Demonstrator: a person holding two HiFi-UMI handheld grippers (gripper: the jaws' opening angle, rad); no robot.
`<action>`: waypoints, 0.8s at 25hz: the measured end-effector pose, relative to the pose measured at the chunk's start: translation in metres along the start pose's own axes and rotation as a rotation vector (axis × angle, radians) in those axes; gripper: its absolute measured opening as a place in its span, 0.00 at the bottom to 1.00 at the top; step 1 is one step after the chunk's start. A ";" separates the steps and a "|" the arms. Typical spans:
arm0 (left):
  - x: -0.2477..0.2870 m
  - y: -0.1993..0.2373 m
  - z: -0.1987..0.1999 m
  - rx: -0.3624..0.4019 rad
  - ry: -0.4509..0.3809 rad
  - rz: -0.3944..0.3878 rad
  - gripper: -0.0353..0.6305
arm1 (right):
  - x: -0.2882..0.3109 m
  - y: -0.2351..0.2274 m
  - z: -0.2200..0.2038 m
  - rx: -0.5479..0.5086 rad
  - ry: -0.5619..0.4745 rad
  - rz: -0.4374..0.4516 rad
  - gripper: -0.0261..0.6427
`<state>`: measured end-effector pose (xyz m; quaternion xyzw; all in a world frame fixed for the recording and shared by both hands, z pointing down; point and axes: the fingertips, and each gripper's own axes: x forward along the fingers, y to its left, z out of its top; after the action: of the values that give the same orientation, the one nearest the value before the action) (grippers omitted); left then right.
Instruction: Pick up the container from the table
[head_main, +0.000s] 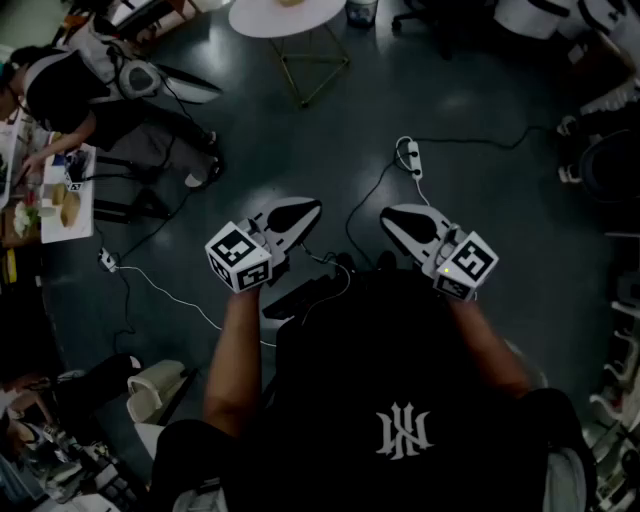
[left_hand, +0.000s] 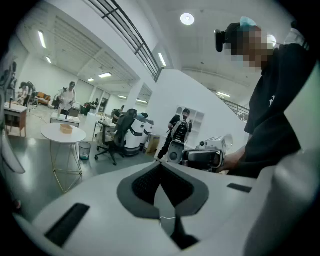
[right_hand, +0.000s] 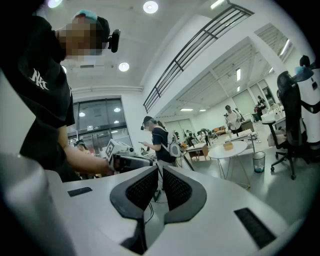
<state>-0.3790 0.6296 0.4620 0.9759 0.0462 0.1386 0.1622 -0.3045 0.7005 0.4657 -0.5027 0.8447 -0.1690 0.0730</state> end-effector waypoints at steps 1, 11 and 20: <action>-0.002 0.000 0.005 0.002 -0.014 0.011 0.06 | 0.003 0.001 0.008 -0.020 -0.004 0.007 0.12; 0.010 -0.010 0.027 0.037 -0.050 0.141 0.06 | -0.023 -0.024 0.030 -0.028 -0.006 0.043 0.12; 0.016 -0.019 0.024 -0.008 -0.028 0.210 0.06 | -0.057 -0.056 0.026 0.095 -0.068 0.023 0.12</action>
<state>-0.3578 0.6423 0.4385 0.9765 -0.0589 0.1415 0.1512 -0.2228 0.7201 0.4590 -0.4946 0.8383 -0.1907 0.1276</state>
